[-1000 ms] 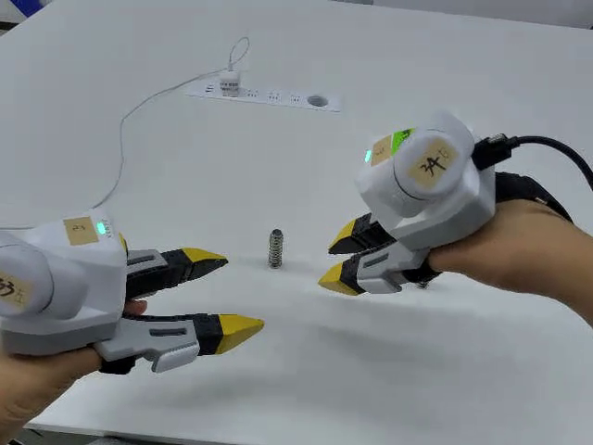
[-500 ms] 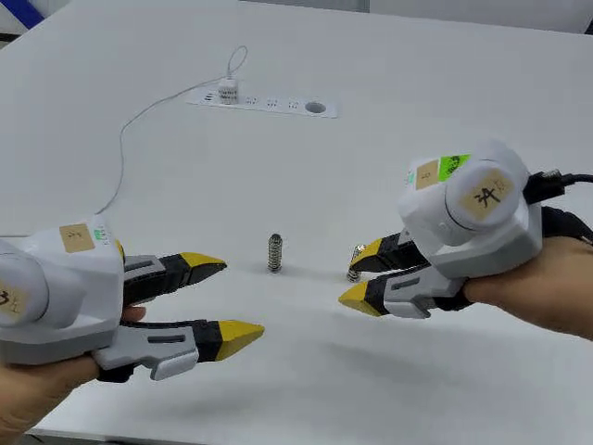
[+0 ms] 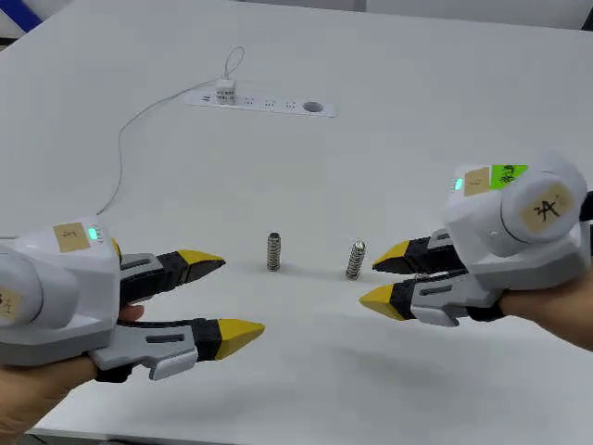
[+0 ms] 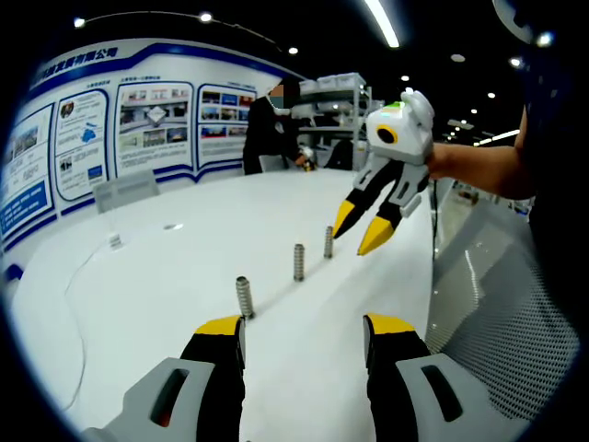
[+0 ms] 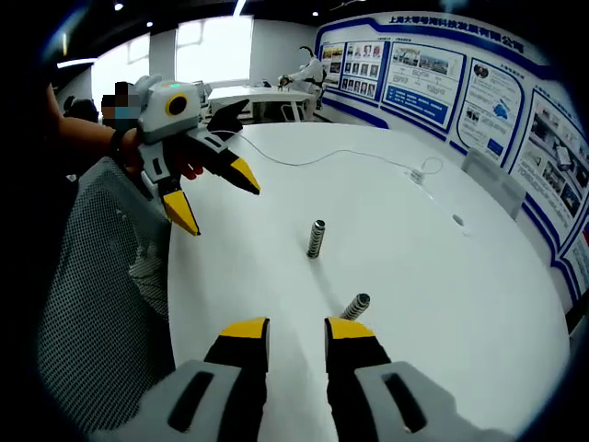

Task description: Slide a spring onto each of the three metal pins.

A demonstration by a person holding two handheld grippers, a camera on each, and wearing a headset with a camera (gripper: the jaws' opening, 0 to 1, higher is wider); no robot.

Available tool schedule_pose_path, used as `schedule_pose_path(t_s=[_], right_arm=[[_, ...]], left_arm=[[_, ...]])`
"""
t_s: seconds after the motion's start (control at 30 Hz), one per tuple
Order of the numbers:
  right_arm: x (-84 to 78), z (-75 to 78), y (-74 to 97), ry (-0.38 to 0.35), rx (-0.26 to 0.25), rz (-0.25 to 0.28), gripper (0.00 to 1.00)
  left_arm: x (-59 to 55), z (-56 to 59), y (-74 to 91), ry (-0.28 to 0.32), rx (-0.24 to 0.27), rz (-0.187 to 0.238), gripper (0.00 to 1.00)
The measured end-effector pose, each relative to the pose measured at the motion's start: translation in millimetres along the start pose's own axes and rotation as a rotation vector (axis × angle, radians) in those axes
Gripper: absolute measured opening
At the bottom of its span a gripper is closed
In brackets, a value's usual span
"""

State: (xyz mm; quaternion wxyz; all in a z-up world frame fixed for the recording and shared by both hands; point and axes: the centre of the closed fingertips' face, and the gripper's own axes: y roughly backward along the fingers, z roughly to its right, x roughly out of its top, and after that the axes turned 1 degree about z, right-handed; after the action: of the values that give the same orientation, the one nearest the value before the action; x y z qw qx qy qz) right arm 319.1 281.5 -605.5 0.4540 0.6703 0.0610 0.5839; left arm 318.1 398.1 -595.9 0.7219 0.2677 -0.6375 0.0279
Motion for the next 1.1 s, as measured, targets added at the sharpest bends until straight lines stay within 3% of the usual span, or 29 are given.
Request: schedule_pose_path(t_s=[0.47, 1.1], right_arm=[[-16.2, 6.8, 21.1, -0.069, -0.048, 0.051, 0.28], [-47.4, 20.7, 47.6, -0.155, -0.13, 0.116, 0.39]], left_arm=[[-0.6, 1.0, -1.3, 0.003, -0.004, -0.002, 0.54], [-2.7, 3.1, -3.6, 0.008, -0.016, -0.005, 0.55]])
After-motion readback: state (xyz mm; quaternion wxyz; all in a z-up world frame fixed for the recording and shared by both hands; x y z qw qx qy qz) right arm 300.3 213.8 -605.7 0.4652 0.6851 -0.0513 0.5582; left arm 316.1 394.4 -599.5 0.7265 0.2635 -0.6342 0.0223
